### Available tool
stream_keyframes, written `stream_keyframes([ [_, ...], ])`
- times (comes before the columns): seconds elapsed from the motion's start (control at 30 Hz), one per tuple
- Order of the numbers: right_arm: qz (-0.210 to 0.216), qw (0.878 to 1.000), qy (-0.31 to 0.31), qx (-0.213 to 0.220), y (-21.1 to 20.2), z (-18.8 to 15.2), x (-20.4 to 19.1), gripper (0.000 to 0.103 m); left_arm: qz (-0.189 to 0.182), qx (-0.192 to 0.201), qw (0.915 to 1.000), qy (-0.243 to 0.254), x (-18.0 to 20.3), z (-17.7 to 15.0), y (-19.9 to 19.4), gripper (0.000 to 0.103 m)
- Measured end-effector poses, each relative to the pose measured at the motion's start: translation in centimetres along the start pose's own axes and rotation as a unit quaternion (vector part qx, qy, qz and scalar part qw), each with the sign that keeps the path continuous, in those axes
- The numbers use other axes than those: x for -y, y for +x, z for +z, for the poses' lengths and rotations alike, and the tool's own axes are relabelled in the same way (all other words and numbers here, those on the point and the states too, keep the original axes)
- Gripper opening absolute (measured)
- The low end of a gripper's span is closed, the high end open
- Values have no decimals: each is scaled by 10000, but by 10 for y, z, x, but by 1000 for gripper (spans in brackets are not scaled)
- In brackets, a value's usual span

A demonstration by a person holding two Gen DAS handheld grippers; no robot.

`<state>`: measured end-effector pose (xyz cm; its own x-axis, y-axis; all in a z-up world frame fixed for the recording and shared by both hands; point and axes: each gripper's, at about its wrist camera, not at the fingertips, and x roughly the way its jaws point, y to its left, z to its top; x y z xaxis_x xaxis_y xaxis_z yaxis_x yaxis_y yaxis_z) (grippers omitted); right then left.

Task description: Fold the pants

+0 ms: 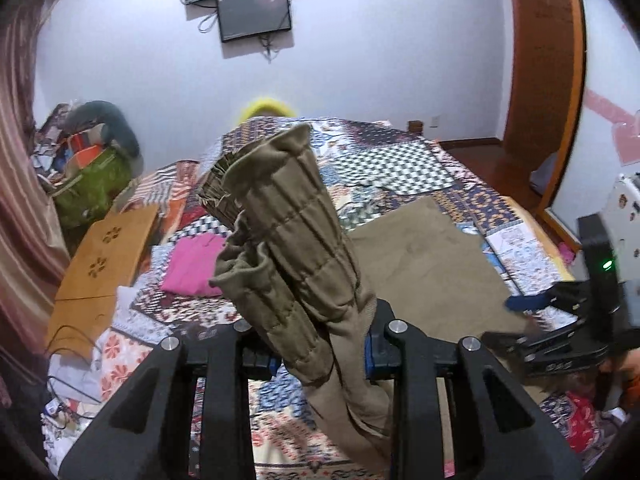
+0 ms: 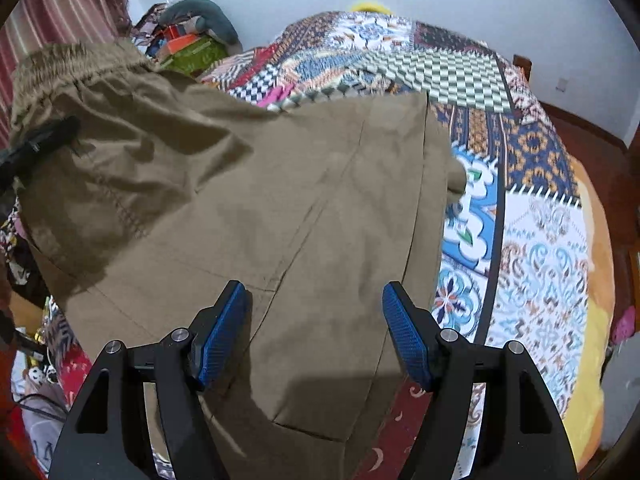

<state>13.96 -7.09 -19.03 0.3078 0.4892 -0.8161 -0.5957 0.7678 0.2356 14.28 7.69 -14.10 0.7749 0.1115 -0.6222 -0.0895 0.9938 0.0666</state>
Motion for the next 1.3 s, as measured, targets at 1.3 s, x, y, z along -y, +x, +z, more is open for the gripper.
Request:
stream_keyframes([
  [1.3, -543, 9903, 860, 946, -80, -7, 64, 67, -1962, -1423, 9695, 357, 112, -5, 58, 23],
])
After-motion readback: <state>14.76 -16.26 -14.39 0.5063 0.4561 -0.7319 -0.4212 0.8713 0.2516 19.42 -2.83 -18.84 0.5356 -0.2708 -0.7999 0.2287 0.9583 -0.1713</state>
